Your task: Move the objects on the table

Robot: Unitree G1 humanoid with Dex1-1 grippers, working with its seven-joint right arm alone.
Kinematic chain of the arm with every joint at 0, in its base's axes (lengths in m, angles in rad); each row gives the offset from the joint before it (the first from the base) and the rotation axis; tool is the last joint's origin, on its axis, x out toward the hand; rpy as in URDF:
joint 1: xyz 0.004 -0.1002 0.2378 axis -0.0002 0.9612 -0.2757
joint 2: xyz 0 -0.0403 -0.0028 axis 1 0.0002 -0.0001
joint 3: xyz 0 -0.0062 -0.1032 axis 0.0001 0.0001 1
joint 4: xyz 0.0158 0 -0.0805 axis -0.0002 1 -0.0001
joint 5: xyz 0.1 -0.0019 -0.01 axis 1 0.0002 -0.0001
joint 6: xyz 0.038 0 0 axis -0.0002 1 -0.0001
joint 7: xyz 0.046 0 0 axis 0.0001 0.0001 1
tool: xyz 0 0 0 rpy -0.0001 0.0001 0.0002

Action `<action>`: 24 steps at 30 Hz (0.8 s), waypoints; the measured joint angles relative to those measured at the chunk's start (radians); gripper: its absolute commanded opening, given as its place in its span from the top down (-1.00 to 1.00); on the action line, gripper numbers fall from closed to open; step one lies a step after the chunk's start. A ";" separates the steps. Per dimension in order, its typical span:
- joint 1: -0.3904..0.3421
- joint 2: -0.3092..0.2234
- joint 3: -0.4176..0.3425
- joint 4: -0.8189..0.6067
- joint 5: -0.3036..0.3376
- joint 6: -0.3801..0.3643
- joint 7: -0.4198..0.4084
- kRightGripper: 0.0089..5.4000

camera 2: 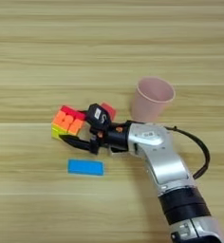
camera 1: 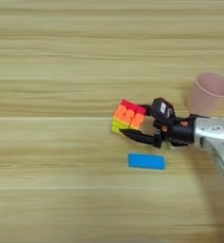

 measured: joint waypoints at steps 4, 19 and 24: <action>0.006 -0.002 0.000 -0.012 0.005 -0.011 0.024 -0.23; 0.070 -0.020 0.041 -0.085 0.013 -0.086 0.154 -0.23; 0.074 -0.016 0.084 -0.085 0.003 -0.098 0.171 -0.23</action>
